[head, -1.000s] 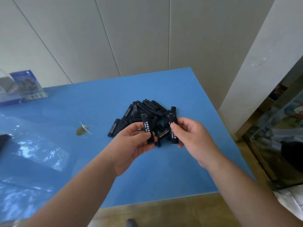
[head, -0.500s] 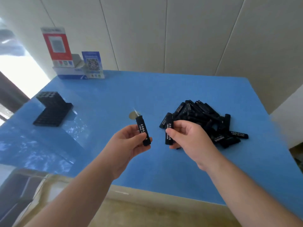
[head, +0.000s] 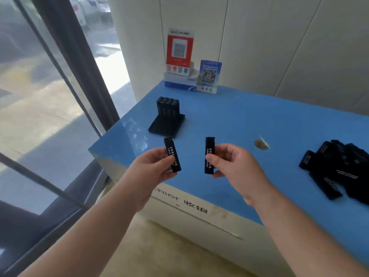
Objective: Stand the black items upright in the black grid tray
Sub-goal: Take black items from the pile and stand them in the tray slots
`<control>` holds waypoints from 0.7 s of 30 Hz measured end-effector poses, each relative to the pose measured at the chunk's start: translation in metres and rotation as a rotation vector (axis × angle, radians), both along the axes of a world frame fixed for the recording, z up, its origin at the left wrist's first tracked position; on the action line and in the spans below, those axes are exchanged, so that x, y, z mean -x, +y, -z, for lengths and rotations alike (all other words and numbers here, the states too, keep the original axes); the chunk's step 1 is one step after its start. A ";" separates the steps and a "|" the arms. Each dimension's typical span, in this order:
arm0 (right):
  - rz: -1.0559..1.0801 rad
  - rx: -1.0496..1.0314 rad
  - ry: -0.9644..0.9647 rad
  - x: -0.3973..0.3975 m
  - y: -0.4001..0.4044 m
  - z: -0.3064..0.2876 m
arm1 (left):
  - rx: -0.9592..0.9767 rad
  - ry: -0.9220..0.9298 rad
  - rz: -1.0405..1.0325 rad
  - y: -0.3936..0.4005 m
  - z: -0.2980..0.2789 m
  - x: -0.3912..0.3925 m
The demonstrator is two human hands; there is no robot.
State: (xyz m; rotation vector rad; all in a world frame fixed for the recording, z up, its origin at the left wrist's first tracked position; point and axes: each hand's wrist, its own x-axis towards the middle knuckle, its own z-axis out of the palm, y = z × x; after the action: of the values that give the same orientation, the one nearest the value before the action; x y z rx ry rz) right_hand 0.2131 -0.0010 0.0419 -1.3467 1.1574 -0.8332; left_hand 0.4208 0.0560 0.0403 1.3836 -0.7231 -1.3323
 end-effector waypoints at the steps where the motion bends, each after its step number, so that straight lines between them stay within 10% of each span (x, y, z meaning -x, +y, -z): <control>1: 0.000 0.004 -0.002 -0.014 0.001 0.002 | 0.004 -0.002 -0.020 0.002 0.000 -0.015; 21: 0.017 0.002 0.002 -0.140 -0.115 0.038 | 0.000 -0.204 -0.041 -0.121 0.028 -0.136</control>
State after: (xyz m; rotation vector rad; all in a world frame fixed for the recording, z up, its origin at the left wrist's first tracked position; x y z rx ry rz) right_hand 0.3536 -0.1160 0.0036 -1.3415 1.1718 -0.8458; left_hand 0.5566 -0.0650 0.0127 1.5415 -0.8250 -1.1703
